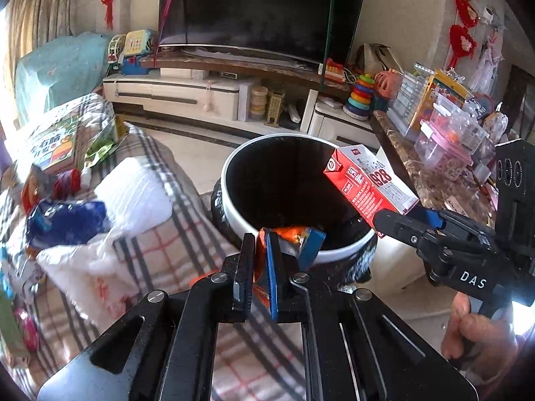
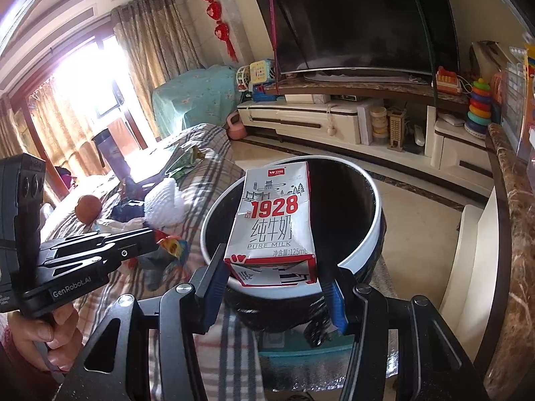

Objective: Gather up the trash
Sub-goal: 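Move both items over the bin and open both tools to release them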

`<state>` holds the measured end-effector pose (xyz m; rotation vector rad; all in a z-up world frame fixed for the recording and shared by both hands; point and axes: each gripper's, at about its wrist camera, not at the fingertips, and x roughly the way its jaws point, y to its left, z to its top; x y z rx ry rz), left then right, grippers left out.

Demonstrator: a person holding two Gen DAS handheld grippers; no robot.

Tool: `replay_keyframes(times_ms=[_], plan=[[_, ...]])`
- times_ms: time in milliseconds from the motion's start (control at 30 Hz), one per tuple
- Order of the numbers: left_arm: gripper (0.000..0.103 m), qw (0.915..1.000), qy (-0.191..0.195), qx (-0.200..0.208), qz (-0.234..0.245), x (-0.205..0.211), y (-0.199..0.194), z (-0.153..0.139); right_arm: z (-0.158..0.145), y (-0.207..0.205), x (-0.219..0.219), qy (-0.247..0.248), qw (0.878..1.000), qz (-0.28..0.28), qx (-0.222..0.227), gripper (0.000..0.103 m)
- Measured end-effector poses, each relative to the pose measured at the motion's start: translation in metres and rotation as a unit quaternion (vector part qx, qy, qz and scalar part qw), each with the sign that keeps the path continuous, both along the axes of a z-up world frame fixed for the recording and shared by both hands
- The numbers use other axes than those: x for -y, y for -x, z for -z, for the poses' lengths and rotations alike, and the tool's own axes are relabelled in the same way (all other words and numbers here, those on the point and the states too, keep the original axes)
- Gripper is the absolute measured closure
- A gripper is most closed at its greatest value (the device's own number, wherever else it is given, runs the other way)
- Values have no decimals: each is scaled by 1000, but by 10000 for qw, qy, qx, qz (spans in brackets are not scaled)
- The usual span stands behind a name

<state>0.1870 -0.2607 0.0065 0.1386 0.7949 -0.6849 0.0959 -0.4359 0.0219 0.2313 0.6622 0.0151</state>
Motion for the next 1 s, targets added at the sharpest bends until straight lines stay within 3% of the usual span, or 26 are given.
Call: replay_keyframes(times_ms=[333, 833, 1000], plan=[[100, 9999, -84, -68, -14, 11, -16, 9, 2, -13, 8, 46, 10000, 5, -53, 51], [102, 9996, 160, 232, 61, 35, -34, -19, -3, -29, 15, 122, 9999, -8, -56, 51], [96, 9997, 211, 72, 27, 43, -42, -13, 3, -34, 22, 18, 9999, 33, -158, 49]])
